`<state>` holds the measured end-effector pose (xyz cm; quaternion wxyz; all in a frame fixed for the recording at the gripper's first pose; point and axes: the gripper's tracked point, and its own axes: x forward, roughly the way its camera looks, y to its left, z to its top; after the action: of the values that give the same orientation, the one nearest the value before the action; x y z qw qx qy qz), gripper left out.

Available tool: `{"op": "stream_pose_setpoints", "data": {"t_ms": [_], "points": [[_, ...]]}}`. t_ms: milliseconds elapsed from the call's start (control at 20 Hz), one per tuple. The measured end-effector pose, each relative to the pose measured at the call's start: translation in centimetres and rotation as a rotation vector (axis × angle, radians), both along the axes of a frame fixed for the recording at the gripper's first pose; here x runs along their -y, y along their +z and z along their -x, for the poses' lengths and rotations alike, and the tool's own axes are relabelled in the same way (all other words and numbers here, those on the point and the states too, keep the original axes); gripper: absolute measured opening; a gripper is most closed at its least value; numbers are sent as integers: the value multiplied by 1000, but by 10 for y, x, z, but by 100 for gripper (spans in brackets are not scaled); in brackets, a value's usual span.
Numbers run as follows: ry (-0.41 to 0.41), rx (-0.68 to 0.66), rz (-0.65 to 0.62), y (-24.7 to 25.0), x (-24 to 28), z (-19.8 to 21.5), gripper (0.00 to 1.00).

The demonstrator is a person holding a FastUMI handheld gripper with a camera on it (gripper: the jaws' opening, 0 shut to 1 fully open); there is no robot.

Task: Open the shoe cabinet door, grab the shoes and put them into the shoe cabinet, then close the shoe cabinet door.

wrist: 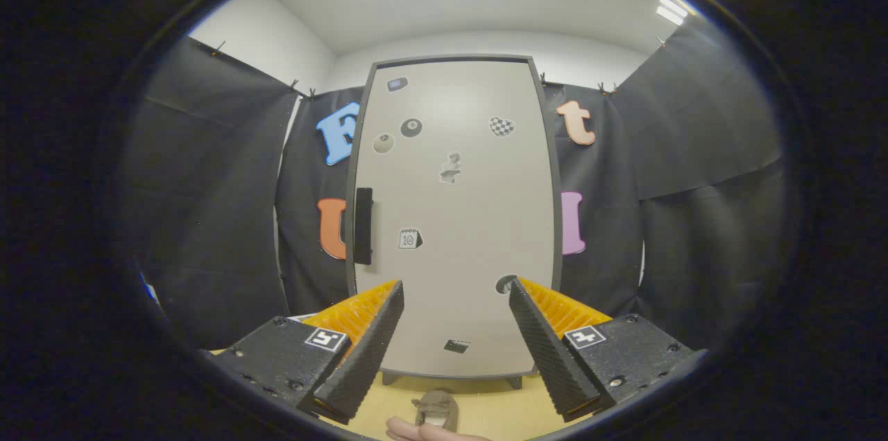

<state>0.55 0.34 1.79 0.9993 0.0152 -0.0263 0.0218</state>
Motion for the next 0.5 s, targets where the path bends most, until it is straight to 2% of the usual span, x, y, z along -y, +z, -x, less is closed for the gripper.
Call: {"op": "stream_pose_setpoints", "data": {"t_ms": [350, 500], "points": [[77, 37, 33, 29, -49, -53, 99], [158, 4, 12, 34, -85, -85, 99]]}}
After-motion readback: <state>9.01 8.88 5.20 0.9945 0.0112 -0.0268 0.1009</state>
